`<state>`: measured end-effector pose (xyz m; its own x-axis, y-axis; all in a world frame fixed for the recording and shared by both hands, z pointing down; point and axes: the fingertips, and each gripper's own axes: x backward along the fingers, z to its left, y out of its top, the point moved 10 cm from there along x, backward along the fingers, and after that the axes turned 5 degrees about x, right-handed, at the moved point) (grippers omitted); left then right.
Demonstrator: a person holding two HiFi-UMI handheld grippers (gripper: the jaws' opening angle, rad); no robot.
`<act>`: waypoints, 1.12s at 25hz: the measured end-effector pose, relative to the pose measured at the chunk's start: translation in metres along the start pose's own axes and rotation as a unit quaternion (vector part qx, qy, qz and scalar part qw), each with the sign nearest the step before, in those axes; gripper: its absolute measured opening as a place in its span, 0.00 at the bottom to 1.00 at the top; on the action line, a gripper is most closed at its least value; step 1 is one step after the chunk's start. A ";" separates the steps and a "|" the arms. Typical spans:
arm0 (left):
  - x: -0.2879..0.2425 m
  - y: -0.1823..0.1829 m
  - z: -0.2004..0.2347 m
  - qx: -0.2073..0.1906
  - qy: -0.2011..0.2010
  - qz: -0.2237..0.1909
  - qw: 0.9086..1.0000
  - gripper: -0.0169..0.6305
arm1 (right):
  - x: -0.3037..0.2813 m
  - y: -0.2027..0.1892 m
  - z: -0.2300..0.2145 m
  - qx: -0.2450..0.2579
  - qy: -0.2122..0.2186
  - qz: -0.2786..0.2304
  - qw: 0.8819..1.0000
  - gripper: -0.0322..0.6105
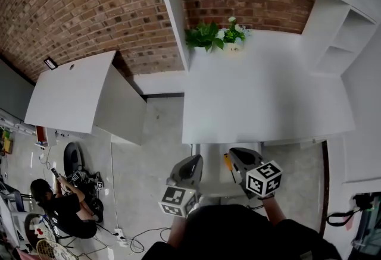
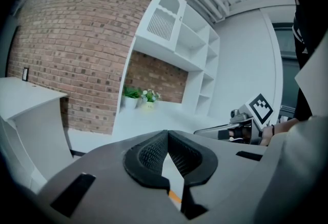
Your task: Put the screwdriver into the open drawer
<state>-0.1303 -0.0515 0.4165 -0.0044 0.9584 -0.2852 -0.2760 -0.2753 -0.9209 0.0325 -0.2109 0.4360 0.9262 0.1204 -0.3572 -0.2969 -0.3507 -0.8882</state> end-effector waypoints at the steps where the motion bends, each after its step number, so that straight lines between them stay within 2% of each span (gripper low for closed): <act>1: 0.001 0.004 0.000 -0.002 0.002 -0.008 1.000 0.04 | 0.003 0.005 0.001 0.003 -0.002 -0.011 1.000 0.08; 12: 0.019 0.043 -0.001 -0.029 0.023 -0.077 0.996 0.04 | 0.043 0.054 0.005 0.027 -0.036 -0.116 0.992 0.08; 28: 0.033 0.076 0.003 -0.069 0.056 -0.124 0.988 0.04 | 0.092 0.084 -0.011 0.050 -0.112 -0.195 0.973 0.07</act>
<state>-0.1546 -0.0403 0.3383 0.1548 0.9857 -0.0660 -0.1217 -0.0473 -0.9914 0.0950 -0.2393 0.3322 0.9024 0.4299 -0.0304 0.0363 -0.1461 -0.9886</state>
